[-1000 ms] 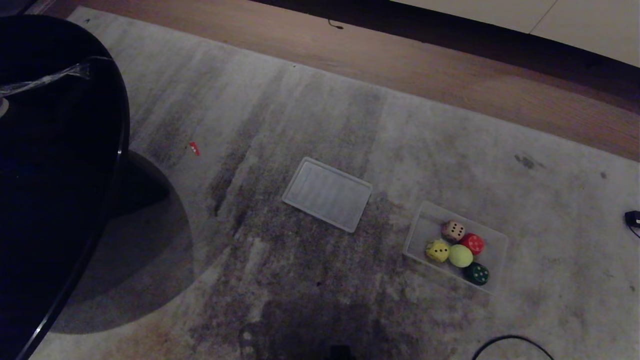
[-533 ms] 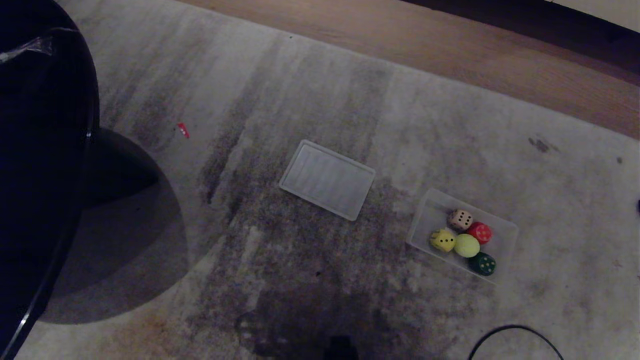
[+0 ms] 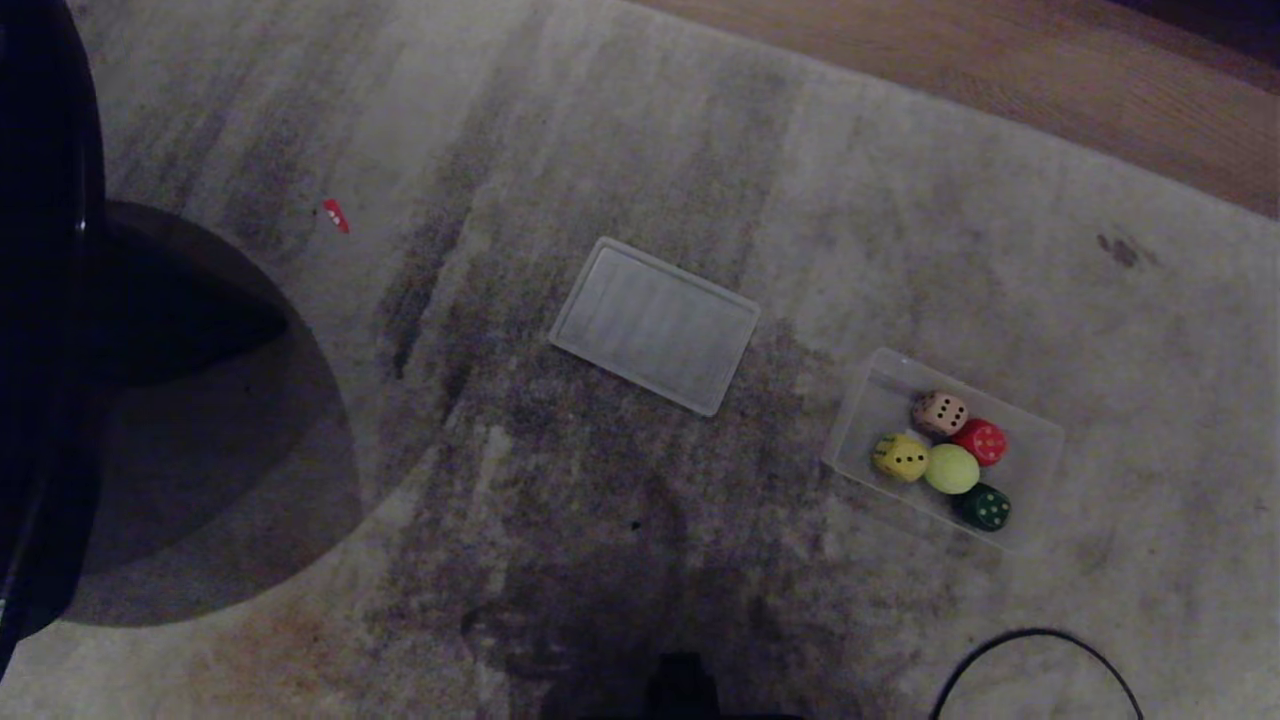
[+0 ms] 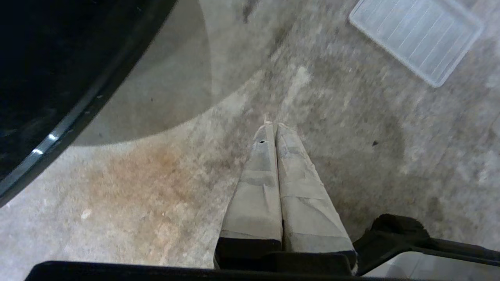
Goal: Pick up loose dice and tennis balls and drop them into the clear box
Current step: Put the ball in the box
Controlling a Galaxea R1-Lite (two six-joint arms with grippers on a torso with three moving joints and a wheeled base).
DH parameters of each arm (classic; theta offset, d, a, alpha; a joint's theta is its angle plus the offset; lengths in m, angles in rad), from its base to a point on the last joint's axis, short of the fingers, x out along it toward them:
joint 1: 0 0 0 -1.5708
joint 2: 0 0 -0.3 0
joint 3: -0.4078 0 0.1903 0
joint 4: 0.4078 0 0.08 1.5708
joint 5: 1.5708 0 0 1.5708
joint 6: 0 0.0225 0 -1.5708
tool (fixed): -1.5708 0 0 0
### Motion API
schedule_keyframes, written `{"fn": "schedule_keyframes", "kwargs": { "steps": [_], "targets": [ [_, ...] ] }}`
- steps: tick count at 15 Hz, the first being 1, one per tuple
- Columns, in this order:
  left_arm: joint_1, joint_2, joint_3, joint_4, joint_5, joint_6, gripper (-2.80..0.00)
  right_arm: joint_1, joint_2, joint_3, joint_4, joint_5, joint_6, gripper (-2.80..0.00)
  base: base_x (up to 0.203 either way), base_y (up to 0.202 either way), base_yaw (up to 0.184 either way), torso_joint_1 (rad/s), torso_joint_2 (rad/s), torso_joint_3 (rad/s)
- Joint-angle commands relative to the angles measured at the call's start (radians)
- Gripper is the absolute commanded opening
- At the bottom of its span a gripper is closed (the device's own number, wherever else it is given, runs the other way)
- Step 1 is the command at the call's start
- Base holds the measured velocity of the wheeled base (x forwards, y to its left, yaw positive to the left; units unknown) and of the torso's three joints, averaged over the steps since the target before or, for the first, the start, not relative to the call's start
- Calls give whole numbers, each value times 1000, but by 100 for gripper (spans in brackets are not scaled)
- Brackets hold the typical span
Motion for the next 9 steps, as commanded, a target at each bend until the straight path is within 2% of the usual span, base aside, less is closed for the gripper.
{"fn": "schedule_keyframes", "kwargs": {
  "steps": [1,9],
  "targets": [
    [0,1,2,0,1,-1,-280,-1,0,0,2,0,0,-280,0,0,0,5,6,-199],
    [0,1,2,0,1,-1,-280,-1,0,0,2,0,-1,-280,0,0,0,2,3,-197]
  ]
}}
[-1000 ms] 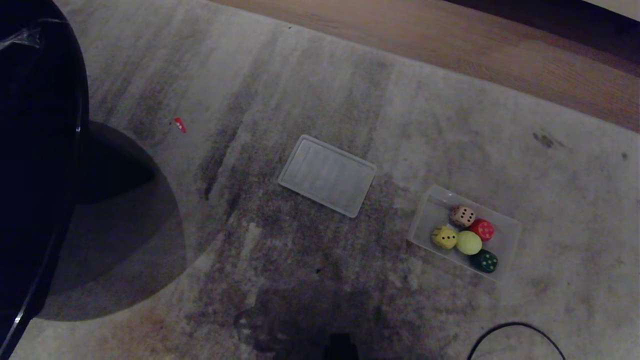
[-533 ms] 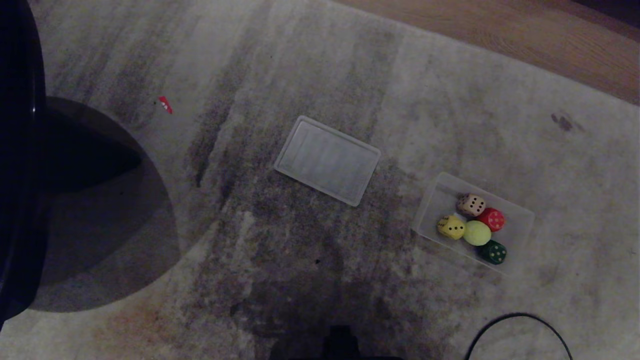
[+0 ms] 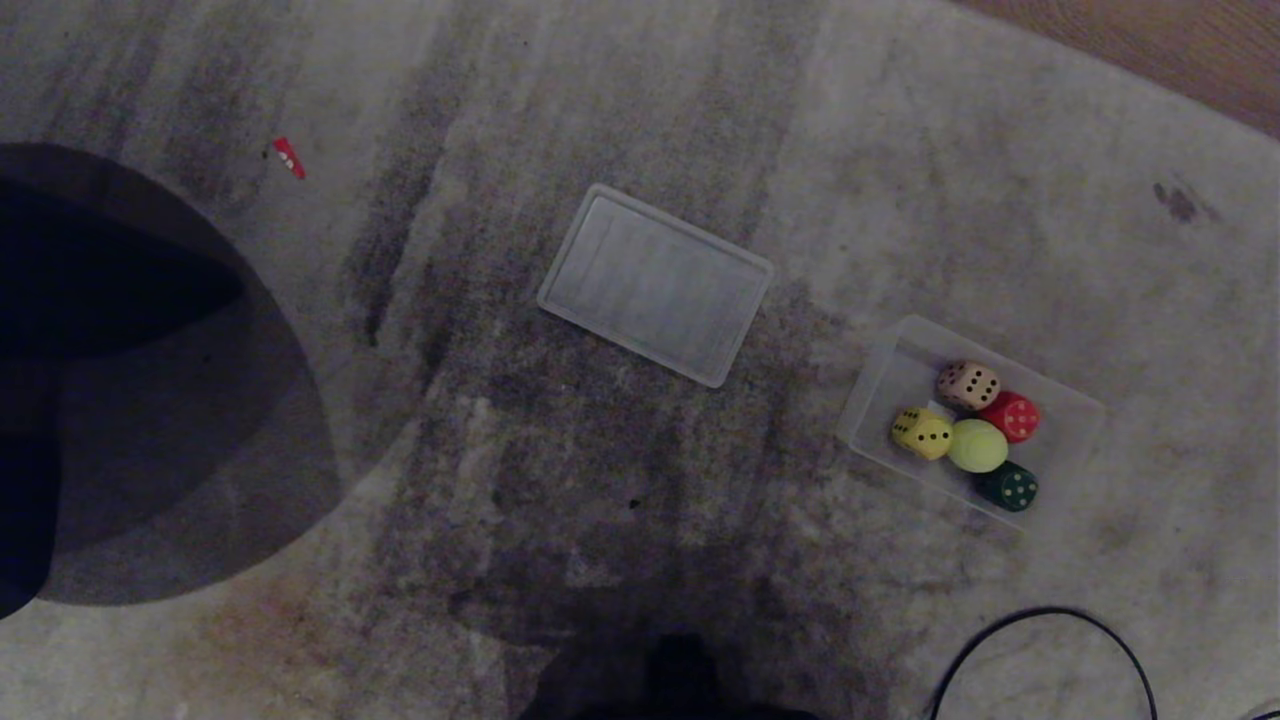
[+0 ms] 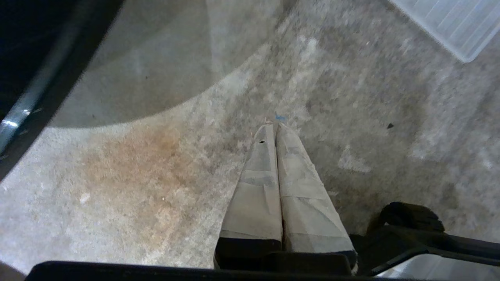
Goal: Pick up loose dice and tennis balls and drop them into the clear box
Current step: Put the ball in the box
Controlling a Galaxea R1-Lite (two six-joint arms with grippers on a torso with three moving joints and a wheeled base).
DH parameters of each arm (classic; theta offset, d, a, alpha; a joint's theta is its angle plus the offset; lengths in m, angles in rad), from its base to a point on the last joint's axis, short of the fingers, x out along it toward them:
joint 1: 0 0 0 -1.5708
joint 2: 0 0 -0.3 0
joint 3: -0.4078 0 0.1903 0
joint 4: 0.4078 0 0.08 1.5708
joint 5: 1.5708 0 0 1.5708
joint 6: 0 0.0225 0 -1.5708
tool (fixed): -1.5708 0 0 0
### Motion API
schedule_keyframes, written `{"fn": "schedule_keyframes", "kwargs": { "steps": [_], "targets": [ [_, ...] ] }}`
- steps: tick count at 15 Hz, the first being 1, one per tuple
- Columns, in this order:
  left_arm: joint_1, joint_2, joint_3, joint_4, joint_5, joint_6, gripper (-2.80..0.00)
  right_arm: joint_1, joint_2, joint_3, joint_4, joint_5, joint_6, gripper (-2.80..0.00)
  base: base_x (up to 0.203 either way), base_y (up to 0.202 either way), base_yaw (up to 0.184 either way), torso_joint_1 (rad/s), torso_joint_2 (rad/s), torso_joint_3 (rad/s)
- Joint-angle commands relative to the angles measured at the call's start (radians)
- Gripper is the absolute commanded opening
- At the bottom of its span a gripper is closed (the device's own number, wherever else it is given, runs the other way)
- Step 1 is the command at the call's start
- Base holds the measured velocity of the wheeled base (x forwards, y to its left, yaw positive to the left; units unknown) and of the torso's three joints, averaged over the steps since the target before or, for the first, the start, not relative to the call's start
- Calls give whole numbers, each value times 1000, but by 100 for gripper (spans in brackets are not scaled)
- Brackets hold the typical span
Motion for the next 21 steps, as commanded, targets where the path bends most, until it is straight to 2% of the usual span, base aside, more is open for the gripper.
{"fn": "schedule_keyframes", "kwargs": {
  "steps": [1,12,16,18,21],
  "targets": [
    [0,1,2,0,1,-1,-280,-1,-1,0,2,0,0,-280,0,0,0,2,3,-200],
    [0,1,2,0,1,0,-280,1,0,0,2,-3,3,-280,0,0,0,2,1,-163],
    [0,1,2,0,1,0,-280,-2,32,-30,3,-20,54,-280,0,0,0,0,1,-6],
    [0,1,2,0,1,0,-280,-2,137,-96,2,-21,66,-280,0,0,0,0,0,0],
    [0,0,2,0,1,0,-280,-2,411,-192,-28,-18,152,-280,0,0,0,0,0,0]
  ]
}}
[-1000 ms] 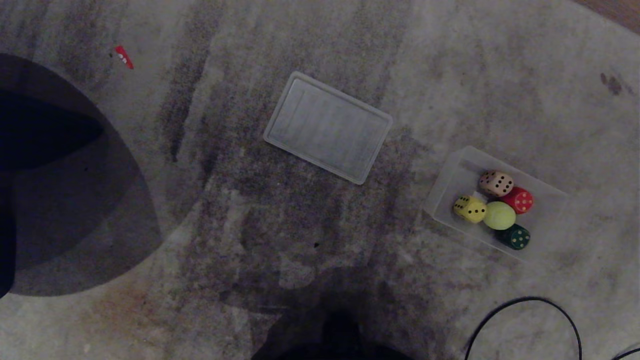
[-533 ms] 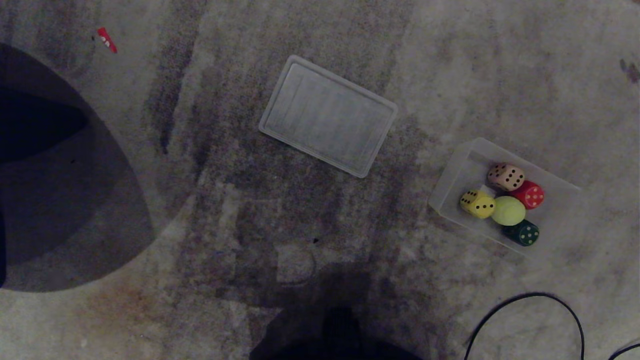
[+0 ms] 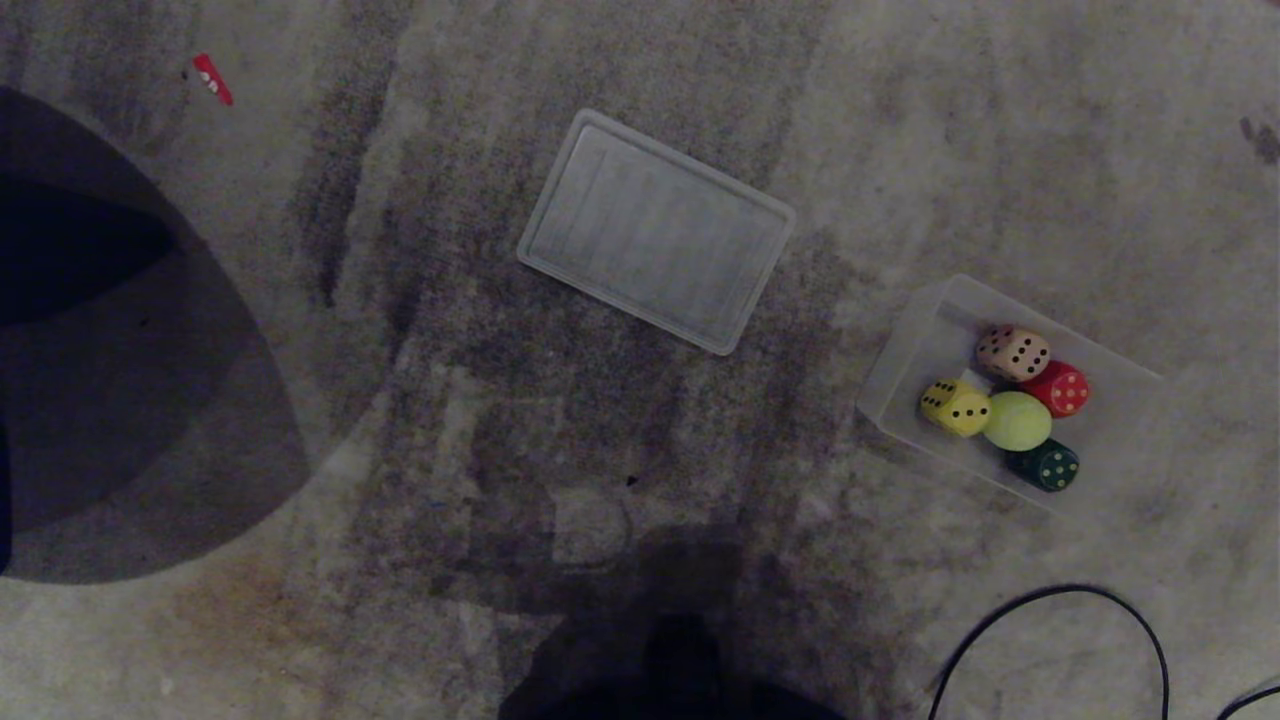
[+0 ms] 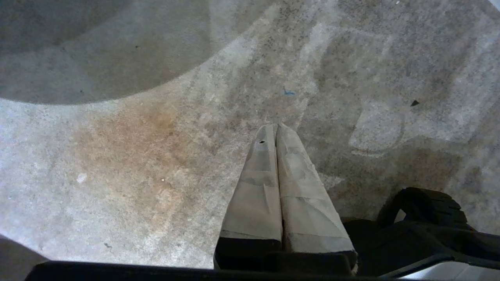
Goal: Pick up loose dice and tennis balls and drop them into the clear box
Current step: Put the ball in the box
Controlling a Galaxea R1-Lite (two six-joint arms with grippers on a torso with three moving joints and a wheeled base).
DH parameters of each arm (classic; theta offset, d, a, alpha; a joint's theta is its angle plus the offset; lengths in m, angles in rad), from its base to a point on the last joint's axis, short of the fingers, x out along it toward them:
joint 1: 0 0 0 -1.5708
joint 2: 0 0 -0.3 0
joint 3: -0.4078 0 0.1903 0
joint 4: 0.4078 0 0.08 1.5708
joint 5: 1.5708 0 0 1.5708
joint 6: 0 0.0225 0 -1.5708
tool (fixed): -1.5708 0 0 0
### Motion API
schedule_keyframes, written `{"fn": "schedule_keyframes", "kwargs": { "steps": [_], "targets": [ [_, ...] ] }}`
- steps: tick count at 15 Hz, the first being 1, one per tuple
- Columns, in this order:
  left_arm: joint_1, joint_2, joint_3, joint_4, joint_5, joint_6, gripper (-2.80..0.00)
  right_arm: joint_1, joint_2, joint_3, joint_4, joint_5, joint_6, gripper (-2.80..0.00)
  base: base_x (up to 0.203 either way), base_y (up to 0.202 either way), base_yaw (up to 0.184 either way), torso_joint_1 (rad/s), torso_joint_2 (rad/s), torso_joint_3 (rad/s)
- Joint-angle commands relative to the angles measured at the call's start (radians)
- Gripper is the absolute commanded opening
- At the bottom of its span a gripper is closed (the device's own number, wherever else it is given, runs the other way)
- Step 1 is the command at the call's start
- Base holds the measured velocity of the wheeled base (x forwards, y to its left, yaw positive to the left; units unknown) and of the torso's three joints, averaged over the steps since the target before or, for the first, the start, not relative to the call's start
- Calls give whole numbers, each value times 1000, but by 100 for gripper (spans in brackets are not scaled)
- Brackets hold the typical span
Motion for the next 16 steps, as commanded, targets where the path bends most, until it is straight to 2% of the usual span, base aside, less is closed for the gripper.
{"fn": "schedule_keyframes", "kwargs": {
  "steps": [1,6,8,10,13,16],
  "targets": [
    [0,1,2,0,1,-1,-280,0,301,-56,-70,0,46,-280,0,0,0,0,0,0],
    [0,0,2,0,1,-1,-280,1,844,-82,-533,-2,85,-280,0,0,0,0,0,0],
    [0,1,2,0,1,-1,-280,1,1044,-91,-764,0,83,-280,0,0,0,0,0,0],
    [0,1,2,0,1,-1,-280,1,1221,-98,-941,2,70,-280,0,0,0,0,0,0],
    [0,1,2,0,1,-1,-280,1,1445,-138,-1167,5,63,-280,0,0,0,0,0,0],
    [0,1,2,0,1,-1,-280,1,1584,-209,-1375,5,60,-280,0,0,0,0,0,0]
  ]
}}
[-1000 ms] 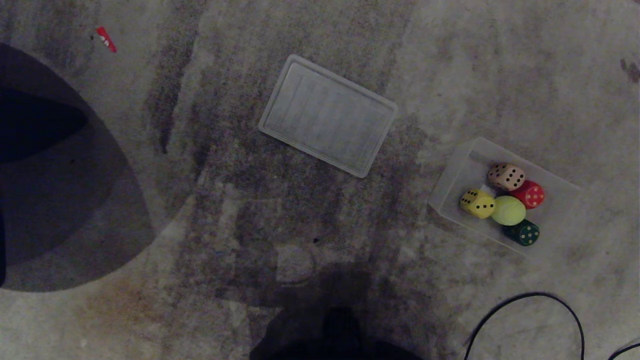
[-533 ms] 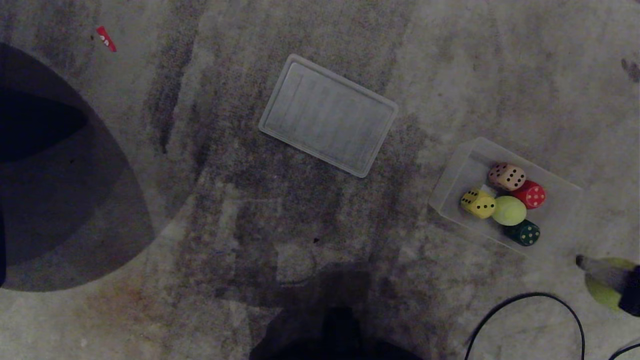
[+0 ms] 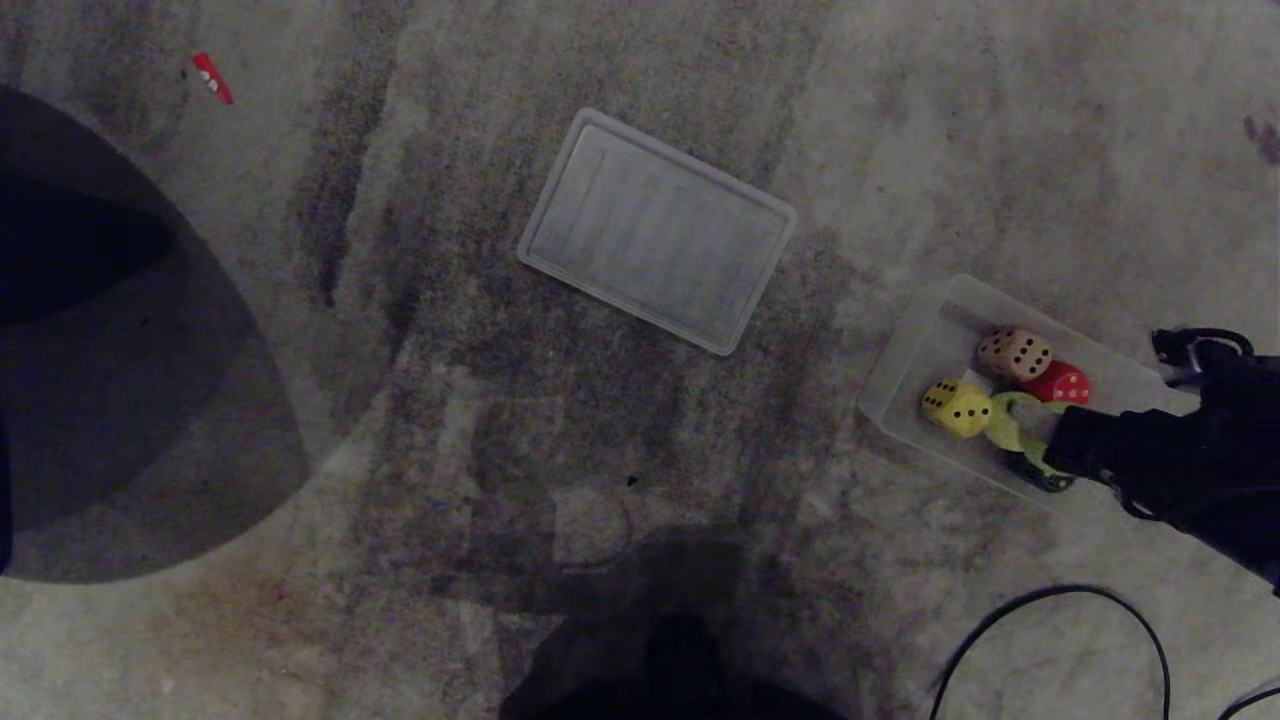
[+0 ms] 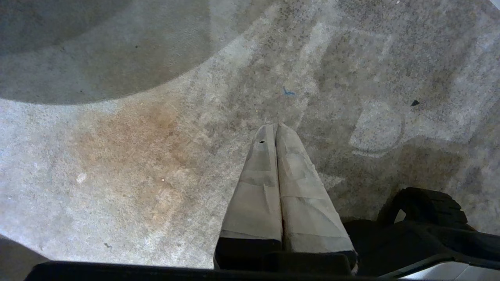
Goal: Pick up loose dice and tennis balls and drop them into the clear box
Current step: Put the ball in the box, then close the lid
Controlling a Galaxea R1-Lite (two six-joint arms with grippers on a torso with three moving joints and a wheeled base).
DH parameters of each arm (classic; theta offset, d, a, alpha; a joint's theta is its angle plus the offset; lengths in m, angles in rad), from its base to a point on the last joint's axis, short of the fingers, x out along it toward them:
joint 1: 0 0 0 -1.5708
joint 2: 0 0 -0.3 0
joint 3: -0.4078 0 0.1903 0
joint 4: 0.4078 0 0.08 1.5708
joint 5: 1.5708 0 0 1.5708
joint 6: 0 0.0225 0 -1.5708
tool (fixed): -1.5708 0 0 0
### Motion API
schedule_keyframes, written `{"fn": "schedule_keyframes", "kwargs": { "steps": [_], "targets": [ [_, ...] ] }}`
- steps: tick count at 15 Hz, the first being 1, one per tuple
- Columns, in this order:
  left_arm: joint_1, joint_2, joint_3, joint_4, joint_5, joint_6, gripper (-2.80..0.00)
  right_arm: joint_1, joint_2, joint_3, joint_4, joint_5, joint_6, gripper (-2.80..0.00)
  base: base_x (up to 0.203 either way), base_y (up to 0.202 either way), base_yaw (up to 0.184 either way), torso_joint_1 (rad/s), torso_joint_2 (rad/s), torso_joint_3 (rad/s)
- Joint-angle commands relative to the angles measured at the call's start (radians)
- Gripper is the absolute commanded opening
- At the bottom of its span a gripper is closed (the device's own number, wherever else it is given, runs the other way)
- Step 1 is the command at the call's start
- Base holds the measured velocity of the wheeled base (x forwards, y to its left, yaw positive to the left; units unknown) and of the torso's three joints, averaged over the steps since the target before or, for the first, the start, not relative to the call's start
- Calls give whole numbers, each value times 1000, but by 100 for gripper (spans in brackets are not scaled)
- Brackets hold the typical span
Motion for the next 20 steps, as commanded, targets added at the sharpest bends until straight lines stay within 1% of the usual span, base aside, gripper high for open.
{"fn": "schedule_keyframes", "kwargs": {
  "steps": [1,2,3,4,7,12,15,18,19,20],
  "targets": [
    [0,1,2,-1,1,-1,-280,0,160,-47,-166,1,1,-280,0,0,0,0,0,0],
    [0,1,2,-1,1,-1,-280,0,168,-60,-195,1,1,-280,0,0,0,0,0,0],
    [0,0,2,-1,1,-1,-280,0,160,-61,-196,2,1,-280,0,0,0,0,0,0],
    [0,1,2,-1,1,-1,-280,0,149,-63,-195,14,0,0,0,0,0,0,0,0],
    [0,0,2,-1,1,-1,-280,0,137,-56,-195,21,0,0,0,0,0,0,0,0],
    [0,1,2,-1,1,-1,-280,0,15,-35,-176,23,-5,0,0,0,0,0,0,0],
    [0,0,2,-1,1,-1,-280,-3,-160,52,-75,24,-7,0,0,0,0,0,0,0],
    [0,1,2,-1,1,-1,-280,-3,-399,199,35,24,-7,0,0,0,0,0,0,0],
    [0,1,2,-1,1,-1,-280,-4,-500,223,105,23,-8,-280,0,0,0,0,0,0],
    [0,1,2,-1,1,-1,-280,-4,-604,239,198,21,-12,-280,0,0,0,0,0,0]
  ]
}}
